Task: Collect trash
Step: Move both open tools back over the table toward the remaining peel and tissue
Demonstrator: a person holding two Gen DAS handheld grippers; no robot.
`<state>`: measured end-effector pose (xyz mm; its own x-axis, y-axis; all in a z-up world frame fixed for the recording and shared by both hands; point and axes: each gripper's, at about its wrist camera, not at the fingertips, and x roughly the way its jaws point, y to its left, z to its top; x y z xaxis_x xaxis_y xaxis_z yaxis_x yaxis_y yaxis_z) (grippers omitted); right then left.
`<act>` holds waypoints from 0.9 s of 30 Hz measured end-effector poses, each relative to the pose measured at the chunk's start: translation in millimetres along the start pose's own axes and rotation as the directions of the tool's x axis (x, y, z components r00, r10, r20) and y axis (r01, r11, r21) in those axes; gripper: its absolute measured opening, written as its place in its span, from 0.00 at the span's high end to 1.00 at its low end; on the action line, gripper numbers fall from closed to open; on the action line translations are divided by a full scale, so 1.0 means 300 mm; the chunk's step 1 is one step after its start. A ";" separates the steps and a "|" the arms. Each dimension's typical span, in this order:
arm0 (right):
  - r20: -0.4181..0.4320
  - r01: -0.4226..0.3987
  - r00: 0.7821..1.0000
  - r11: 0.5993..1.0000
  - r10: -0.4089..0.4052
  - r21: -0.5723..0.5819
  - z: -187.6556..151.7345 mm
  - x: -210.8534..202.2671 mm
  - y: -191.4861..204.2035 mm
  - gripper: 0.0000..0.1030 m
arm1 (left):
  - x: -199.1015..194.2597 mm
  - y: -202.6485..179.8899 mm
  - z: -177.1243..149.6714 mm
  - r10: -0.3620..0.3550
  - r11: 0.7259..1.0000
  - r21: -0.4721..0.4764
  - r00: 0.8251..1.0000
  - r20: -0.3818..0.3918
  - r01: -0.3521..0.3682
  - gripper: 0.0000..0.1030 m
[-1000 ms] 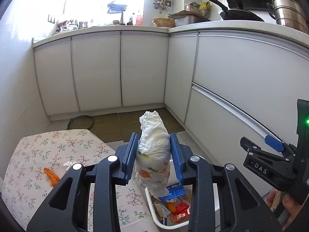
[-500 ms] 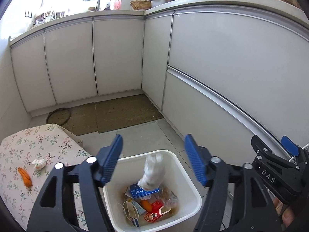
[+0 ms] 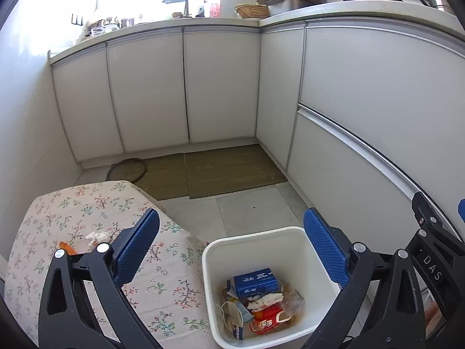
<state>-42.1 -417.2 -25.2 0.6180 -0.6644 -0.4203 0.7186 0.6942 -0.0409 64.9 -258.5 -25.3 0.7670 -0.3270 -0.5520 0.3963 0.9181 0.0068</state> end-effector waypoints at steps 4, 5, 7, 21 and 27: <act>0.008 -0.043 0.999 0.998 0.043 -0.038 0.007 -0.027 0.099 0.07 | -0.007 0.086 -0.003 0.030 0.999 -0.037 1.000 -0.009 -0.031 0.07; 0.010 -0.055 0.998 0.998 0.055 -0.045 0.008 -0.033 0.124 0.07 | -0.012 0.112 -0.007 0.042 0.998 -0.043 0.999 -0.009 -0.043 0.07; 0.008 -0.080 0.997 0.995 0.081 -0.063 0.016 -0.036 0.180 0.07 | -0.021 0.160 -0.010 0.063 0.996 -0.058 0.998 -0.007 -0.063 0.07; 0.016 -0.247 0.967 0.948 0.255 -0.200 -0.023 -0.167 0.608 0.07 | -0.090 0.586 -0.031 0.239 0.952 -0.185 0.970 -0.035 -0.242 0.07; -0.001 -0.313 0.946 0.915 0.324 -0.252 -0.054 -0.225 0.784 0.07 | -0.111 0.774 -0.071 0.301 0.920 -0.241 0.951 -0.074 -0.310 0.07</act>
<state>80.0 -204.7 -21.1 0.8168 -0.4036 -0.4122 0.3836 0.9136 -0.1345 120.5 -29.8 -23.1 0.8111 -0.0177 -0.5846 0.0050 0.9997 -0.0232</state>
